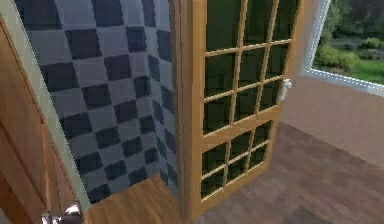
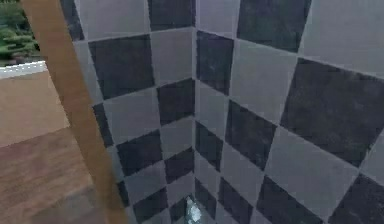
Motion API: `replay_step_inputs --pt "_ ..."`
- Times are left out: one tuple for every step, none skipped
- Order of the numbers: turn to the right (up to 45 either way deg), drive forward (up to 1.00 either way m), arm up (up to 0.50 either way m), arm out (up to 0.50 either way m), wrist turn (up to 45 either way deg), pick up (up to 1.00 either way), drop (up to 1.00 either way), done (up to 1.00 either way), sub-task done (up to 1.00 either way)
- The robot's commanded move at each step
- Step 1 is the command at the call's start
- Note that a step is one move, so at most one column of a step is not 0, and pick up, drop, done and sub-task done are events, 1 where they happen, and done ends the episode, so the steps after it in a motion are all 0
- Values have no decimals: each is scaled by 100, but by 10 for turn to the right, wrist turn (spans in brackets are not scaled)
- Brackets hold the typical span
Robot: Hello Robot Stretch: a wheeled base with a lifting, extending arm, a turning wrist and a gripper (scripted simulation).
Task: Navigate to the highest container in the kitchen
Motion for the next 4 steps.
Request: replay_step_inputs --pt "0 55 0 0 0 0 0 0 0" --pt "450 0 0 0 0 0 0 0 0" --pt "60 0 0 0 0 0 0 0 0" --pt "0 45 0 0 0 0 0 0 0"
